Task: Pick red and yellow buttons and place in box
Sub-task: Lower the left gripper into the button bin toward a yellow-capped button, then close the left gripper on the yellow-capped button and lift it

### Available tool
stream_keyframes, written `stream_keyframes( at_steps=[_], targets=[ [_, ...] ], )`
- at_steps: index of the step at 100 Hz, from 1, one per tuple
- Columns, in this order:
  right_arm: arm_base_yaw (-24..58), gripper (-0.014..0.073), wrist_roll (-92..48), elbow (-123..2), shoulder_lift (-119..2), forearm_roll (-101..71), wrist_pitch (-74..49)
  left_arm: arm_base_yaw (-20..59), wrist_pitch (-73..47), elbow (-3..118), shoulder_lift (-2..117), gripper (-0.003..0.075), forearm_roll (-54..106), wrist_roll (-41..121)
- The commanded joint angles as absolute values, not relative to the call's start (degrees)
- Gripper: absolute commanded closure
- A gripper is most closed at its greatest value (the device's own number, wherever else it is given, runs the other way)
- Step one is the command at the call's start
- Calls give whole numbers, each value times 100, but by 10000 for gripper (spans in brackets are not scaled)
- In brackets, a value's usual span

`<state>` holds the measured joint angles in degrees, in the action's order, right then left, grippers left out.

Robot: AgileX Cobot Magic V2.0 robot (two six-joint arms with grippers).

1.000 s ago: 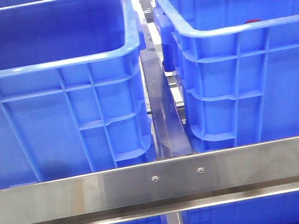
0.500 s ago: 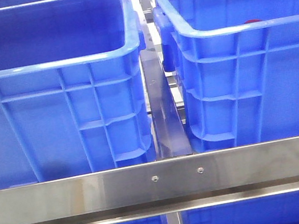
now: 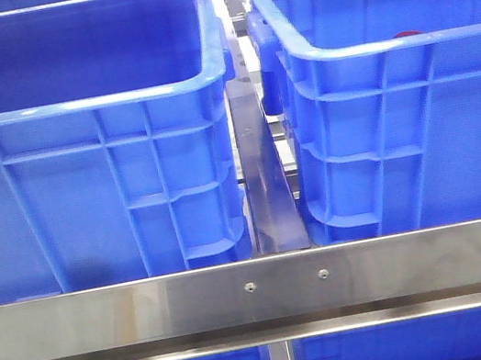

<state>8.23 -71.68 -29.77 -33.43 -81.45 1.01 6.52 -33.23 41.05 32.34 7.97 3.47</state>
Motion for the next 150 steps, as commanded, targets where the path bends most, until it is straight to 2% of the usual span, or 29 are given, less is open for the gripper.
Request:
stream_keyframes(
  at_steps=[1, 15, 20, 25, 57, 84, 116, 150],
  targets=[
    [805, 661, -7240, -3110, -3319, -8096, 92, 646, -2897, 4262, 3242, 528, 876, 313],
    [805, 661, -7240, -3110, -3319, -8096, 88, 646, -2897, 4262, 3242, 267, 876, 313],
    [805, 661, -7240, -3110, -3319, -8096, 86, 646, -2881, 4262, 3242, 205, 876, 313],
    [805, 661, -7240, -3110, -3319, -8096, 79, 646, -2850, 4262, 3242, 178, 876, 313],
    [805, 661, -7240, -3110, -3319, -8101, 37, 646, -2565, 4421, 3892, 187, 898, 313],
    [805, 661, -7240, -3110, -3319, -8101, -67, 646, -2917, 5638, 5705, 187, 999, 313],
    [805, 661, -7240, -3110, -3319, -8101, -67, 510, -3660, 7347, 7888, 188, 328, -76],
    [805, 661, -7240, -3110, -3319, -8101, -67, 396, -3651, 7863, 9095, 188, 125, -139]
  ],
)
